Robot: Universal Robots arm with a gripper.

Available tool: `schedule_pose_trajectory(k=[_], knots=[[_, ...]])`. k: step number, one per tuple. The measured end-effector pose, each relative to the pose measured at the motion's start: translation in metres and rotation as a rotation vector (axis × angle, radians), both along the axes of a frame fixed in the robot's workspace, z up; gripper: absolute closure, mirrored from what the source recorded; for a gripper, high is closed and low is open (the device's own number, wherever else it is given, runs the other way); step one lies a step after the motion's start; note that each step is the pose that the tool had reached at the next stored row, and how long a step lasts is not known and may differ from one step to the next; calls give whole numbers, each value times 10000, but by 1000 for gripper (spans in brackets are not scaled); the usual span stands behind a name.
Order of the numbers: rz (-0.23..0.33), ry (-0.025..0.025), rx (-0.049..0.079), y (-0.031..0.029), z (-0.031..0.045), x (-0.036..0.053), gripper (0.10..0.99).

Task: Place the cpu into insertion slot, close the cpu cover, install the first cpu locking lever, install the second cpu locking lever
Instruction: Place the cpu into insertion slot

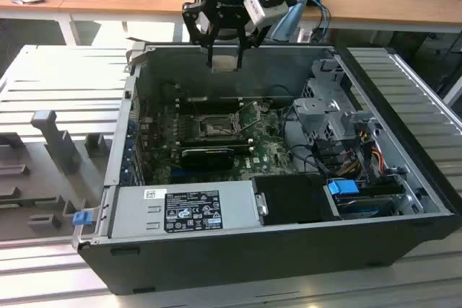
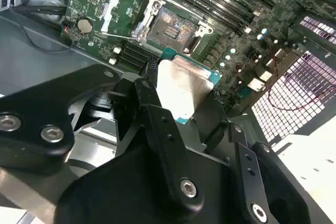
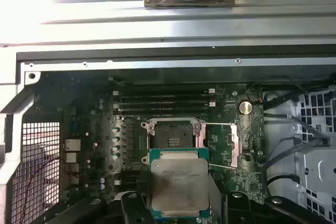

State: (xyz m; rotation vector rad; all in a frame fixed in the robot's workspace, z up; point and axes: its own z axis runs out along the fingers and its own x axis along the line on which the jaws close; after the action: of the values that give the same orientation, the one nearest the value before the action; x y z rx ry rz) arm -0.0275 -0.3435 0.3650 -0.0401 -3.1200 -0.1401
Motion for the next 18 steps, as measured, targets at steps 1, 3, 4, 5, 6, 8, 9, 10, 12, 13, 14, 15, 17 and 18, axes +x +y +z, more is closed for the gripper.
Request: schedule_pose_trajectory(k=[1, 3, 4, 5, 6, 8, 9, 10, 12, 13, 14, 15, 17, 18], knots=[[-273, 0, -1, 0, 0, 0, 557], [-683, 0, -1, 0, 0, 0, 557], [-745, 2, -1, 0, 0, 0, 557], [-768, 3, -1, 0, 0, 0, 557], [-775, 4, -1, 0, -3, 0, 557], [-778, 23, -2, 0, -8, -1, 557], [-778, 26, -3, 0, -10, -1, 557], [-776, 31, -4, 0, -12, 0, 557], [-899, 30, -2, 0, -14, 1, 557], [-948, 30, -1, 0, -14, 1, 557], [-1003, 30, -2, 0, -14, 0, 557], [-1090, 31, -3, 0, -13, 0, 557], [-1217, 30, -3, 0, -14, 0, 557], [-1278, 30, -4, 0, -14, 0, 557]])
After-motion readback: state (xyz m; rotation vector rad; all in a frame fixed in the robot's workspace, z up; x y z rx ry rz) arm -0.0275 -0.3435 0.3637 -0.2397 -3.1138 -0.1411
